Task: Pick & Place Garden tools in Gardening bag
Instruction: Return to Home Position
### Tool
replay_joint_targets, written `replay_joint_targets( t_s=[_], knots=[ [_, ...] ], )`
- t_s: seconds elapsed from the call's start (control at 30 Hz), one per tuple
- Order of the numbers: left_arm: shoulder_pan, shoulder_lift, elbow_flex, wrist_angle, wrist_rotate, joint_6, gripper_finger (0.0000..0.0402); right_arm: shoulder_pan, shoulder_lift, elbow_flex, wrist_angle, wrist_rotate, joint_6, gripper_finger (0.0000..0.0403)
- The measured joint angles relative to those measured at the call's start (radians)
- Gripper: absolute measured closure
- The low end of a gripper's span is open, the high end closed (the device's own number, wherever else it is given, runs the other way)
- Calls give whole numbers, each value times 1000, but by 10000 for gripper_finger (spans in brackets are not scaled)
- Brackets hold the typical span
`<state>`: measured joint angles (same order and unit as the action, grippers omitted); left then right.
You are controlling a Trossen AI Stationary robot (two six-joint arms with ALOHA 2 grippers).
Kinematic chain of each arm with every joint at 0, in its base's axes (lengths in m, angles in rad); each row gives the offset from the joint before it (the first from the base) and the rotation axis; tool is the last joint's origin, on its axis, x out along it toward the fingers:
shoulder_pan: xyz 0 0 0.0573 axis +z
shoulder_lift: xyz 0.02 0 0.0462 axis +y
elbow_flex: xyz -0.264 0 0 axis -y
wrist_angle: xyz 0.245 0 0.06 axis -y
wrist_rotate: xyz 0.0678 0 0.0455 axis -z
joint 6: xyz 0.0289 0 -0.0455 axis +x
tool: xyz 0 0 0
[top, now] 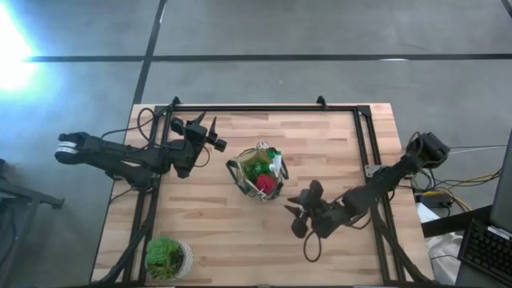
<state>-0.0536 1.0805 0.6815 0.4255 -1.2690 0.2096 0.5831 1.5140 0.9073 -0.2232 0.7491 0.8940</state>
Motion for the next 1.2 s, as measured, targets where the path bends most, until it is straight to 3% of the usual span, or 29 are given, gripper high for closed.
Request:
replay_joint_targets(
  t_s=[0.37,0.53,0.73,0.9,1.07,1.2],
  knots=[
    [0,0,0,0,0,0,227,24,-171,-34,-247,-54,-8,388],
    [0,0,0,0,0,0,227,23,-288,-166,-207,-54,-46,394],
    [0,0,0,0,0,0,227,13,-515,-393,28,-80,-179,394],
    [0,0,0,0,0,0,227,-15,-718,-562,295,-144,-452,395],
    [0,0,0,0,0,0,227,-110,-881,-680,518,-311,-761,395],
    [0,0,0,0,0,0,227,-236,-973,-737,531,-457,-847,395]
  ],
)
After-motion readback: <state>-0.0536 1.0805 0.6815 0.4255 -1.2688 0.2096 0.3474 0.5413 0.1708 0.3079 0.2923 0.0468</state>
